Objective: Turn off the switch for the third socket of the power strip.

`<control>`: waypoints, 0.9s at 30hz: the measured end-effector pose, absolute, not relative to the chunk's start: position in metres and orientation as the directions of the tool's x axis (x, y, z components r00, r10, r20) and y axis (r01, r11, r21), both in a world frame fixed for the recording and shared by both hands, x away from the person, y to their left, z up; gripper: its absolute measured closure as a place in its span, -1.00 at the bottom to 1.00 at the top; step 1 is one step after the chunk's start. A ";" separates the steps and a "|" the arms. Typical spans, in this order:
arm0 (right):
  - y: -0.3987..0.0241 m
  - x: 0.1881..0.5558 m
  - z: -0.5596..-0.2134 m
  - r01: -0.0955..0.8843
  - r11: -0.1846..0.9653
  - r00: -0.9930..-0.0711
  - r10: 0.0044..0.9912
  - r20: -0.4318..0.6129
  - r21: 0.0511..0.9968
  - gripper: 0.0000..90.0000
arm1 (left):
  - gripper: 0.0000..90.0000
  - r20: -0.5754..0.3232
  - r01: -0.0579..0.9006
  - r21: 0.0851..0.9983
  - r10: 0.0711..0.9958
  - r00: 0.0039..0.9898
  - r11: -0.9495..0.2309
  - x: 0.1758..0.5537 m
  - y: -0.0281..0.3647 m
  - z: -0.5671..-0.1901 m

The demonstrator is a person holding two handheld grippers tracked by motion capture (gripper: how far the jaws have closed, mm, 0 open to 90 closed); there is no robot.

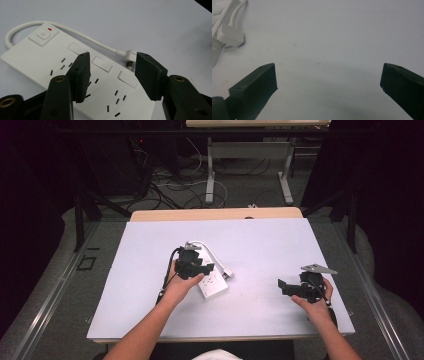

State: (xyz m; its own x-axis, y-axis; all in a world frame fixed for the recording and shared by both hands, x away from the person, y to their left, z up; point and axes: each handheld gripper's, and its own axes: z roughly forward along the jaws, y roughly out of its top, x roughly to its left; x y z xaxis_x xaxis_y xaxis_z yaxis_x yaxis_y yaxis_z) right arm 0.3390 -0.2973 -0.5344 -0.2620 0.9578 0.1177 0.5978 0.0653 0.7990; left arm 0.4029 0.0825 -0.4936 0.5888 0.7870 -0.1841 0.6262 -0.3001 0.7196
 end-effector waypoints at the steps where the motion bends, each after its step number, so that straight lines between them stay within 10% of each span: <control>1: -0.297 0.339 -0.534 0.598 0.066 -0.262 0.958 0.117 0.799 -1.00 | -0.01 -0.184 0.626 0.719 0.786 0.590 -0.302 0.403 0.084 -0.492; 27: -0.296 0.339 -0.534 0.599 0.063 -0.259 0.959 0.118 0.798 -1.00 | -0.80 -0.059 0.564 0.732 0.790 0.611 -0.381 0.401 0.116 -0.488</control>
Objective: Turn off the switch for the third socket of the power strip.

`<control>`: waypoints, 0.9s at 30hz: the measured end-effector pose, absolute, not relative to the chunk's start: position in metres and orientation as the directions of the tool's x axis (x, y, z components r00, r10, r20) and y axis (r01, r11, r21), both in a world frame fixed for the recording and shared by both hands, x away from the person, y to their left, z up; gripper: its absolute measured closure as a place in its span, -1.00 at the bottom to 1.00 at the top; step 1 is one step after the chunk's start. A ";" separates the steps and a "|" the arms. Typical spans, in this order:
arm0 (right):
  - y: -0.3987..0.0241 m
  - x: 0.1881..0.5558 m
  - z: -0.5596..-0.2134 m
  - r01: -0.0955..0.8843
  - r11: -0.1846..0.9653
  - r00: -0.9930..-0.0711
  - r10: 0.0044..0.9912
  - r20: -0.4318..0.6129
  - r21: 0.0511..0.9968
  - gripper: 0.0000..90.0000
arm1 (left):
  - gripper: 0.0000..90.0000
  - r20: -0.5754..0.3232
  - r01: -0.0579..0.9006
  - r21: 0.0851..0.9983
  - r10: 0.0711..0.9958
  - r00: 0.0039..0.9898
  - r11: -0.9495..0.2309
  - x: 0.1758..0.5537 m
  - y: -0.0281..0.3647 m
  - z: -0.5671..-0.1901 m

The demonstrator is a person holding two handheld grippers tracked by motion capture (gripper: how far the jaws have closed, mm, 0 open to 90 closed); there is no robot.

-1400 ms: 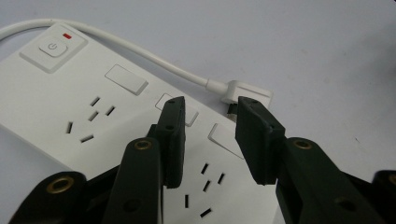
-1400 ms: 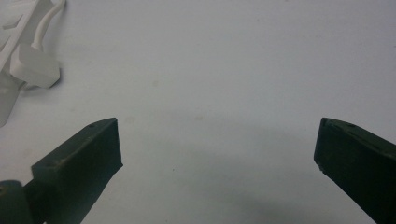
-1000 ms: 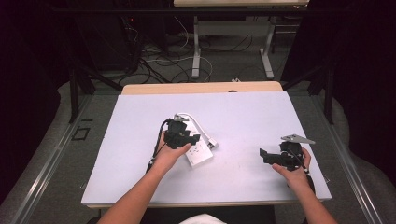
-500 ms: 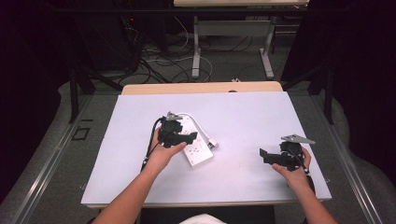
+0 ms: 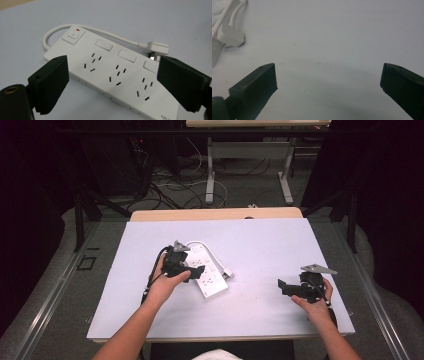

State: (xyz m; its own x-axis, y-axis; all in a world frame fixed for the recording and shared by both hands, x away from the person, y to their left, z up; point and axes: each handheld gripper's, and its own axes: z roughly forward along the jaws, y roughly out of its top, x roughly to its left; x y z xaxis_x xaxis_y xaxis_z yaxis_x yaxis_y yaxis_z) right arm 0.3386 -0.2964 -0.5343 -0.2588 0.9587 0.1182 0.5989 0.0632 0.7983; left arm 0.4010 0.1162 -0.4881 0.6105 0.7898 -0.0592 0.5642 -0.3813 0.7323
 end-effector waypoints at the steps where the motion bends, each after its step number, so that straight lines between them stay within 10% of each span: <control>1: -0.296 0.339 -0.534 0.599 0.064 -0.259 0.959 0.118 0.798 -1.00 | -0.83 -0.064 0.562 0.741 0.794 0.604 -0.368 0.401 0.118 -0.488; 27: -0.296 0.338 -0.534 0.595 0.061 -0.259 0.959 0.118 0.801 -1.00 | -0.99 -0.127 0.555 0.804 0.850 0.511 -0.213 0.392 0.177 -0.470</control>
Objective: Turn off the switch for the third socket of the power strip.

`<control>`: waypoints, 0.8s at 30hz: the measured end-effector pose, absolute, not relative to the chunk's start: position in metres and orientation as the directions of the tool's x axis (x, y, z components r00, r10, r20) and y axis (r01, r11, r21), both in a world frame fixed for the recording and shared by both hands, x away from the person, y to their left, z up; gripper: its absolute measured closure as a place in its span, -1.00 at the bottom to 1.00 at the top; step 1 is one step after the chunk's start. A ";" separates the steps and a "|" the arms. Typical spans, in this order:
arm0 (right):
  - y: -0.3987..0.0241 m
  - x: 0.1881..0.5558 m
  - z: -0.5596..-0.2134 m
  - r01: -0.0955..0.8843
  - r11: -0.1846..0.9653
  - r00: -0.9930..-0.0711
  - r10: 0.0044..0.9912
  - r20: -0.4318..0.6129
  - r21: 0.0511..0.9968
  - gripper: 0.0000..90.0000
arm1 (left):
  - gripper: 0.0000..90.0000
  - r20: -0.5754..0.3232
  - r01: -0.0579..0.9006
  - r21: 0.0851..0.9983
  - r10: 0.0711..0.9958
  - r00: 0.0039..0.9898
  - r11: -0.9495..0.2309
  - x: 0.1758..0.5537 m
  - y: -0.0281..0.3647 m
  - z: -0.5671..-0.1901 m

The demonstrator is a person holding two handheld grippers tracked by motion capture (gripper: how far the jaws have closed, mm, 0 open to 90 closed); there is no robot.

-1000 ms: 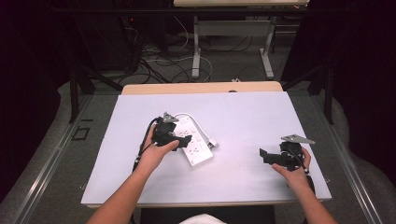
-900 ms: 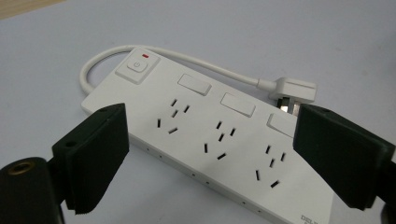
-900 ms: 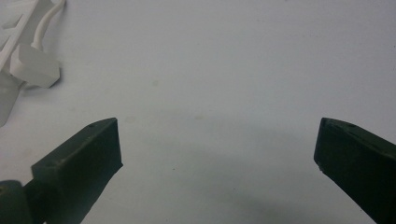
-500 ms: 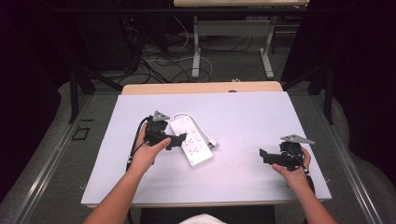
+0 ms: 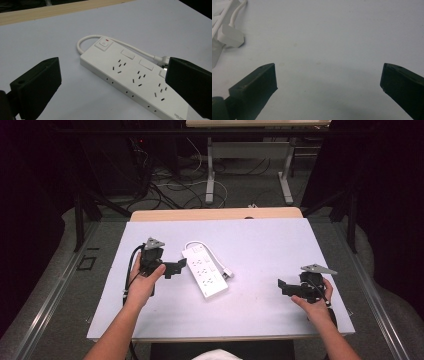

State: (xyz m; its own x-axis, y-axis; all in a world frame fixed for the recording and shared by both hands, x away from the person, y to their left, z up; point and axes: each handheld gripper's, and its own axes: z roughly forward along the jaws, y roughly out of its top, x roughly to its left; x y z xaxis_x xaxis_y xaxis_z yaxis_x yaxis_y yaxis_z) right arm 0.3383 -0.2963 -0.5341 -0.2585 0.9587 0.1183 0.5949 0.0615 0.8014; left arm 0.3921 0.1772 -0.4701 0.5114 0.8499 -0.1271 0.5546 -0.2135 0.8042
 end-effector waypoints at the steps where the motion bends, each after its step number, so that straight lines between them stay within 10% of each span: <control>1: -0.296 0.338 -0.534 0.595 0.063 -0.259 0.959 0.117 0.801 -1.00 | -0.99 -0.129 0.554 0.807 0.853 0.506 -0.206 0.392 0.179 -0.470; 24: -0.296 0.339 -0.535 0.597 0.064 -0.257 0.959 0.115 0.800 -1.00 | -1.00 -0.179 0.583 0.808 0.906 0.383 -0.087 0.376 0.241 -0.494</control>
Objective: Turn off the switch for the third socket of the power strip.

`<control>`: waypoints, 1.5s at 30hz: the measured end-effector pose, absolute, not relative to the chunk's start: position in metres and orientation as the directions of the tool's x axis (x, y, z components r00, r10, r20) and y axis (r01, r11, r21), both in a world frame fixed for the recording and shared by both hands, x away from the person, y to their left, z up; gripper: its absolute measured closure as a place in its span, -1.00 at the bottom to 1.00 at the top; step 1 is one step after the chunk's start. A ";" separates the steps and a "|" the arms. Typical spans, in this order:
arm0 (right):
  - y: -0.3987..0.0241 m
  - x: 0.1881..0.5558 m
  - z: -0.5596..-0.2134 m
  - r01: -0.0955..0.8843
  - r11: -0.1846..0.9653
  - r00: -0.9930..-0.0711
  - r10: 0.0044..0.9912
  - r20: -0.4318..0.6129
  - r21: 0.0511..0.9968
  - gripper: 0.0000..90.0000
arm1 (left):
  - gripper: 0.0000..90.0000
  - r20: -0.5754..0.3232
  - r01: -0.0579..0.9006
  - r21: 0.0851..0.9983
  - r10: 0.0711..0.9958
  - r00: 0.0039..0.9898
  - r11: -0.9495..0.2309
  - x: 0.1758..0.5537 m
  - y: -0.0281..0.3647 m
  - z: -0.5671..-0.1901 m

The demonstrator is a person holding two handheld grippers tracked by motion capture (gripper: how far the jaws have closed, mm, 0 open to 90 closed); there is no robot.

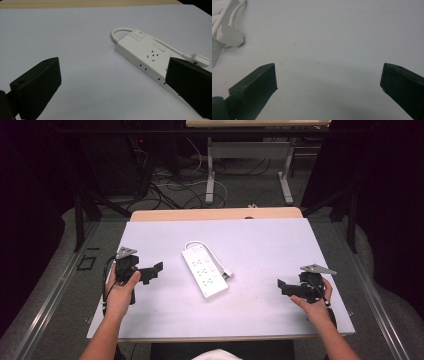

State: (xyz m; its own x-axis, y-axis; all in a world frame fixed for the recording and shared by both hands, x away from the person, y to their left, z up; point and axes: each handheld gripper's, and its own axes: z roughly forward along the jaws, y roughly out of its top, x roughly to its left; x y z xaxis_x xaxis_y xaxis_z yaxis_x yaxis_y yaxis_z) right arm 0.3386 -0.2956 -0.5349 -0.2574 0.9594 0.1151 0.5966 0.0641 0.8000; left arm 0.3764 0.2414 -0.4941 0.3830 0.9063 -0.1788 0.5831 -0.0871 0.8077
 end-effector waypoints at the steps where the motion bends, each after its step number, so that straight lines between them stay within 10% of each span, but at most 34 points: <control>1: -0.296 0.339 -0.535 0.597 0.063 -0.256 0.960 0.116 0.800 -1.00 | -1.00 -0.179 0.583 0.808 0.908 0.378 -0.084 0.376 0.244 -0.496; 45: -0.298 0.340 -0.537 0.598 0.068 -0.255 0.961 0.109 0.798 -1.00 | -0.99 -0.194 0.616 0.788 0.946 0.261 -0.009 0.367 0.283 -0.550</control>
